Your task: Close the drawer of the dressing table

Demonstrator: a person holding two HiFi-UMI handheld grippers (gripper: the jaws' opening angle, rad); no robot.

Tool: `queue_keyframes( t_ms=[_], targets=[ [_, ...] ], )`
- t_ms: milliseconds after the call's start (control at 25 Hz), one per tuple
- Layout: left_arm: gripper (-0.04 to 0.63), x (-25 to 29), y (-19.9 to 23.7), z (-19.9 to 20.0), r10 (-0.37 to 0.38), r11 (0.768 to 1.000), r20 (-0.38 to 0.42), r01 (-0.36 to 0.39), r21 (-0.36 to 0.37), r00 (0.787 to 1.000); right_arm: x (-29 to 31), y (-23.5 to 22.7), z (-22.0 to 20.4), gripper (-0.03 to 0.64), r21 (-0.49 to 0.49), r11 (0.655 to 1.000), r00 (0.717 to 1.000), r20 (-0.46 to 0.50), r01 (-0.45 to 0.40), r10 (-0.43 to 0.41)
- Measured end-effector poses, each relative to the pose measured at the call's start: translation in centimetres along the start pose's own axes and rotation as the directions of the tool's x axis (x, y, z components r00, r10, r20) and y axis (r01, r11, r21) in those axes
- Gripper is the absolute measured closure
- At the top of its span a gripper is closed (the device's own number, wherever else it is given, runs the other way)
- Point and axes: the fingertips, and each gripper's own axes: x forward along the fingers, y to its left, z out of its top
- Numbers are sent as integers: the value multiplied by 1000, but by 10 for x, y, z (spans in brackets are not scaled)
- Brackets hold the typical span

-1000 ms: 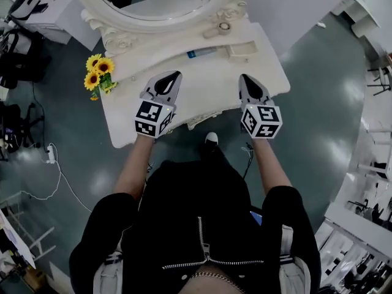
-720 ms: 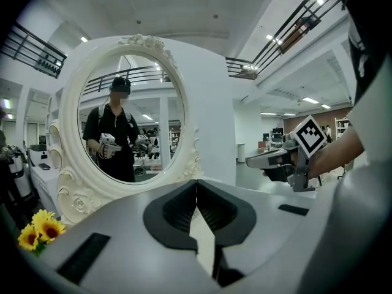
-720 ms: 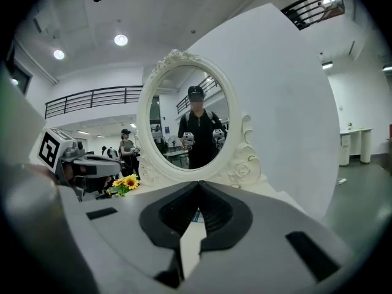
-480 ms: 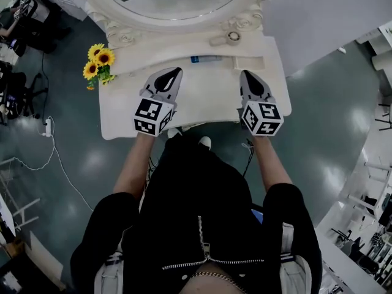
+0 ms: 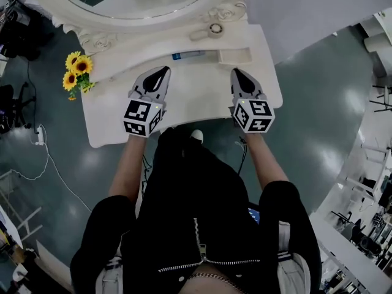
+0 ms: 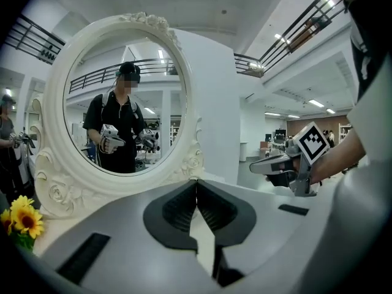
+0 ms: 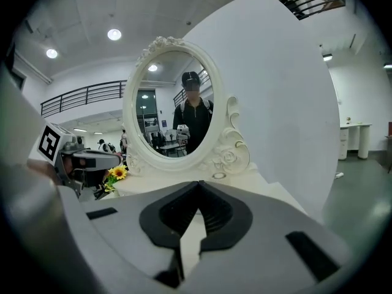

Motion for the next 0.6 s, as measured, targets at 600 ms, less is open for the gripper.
queue_keyframes(
  t_ms=[600],
  targets=[
    [574, 9, 0, -41, 17, 999, -82, -20, -42, 996, 23, -45, -75, 541, 39, 998, 986, -163, 47, -40]
  ],
)
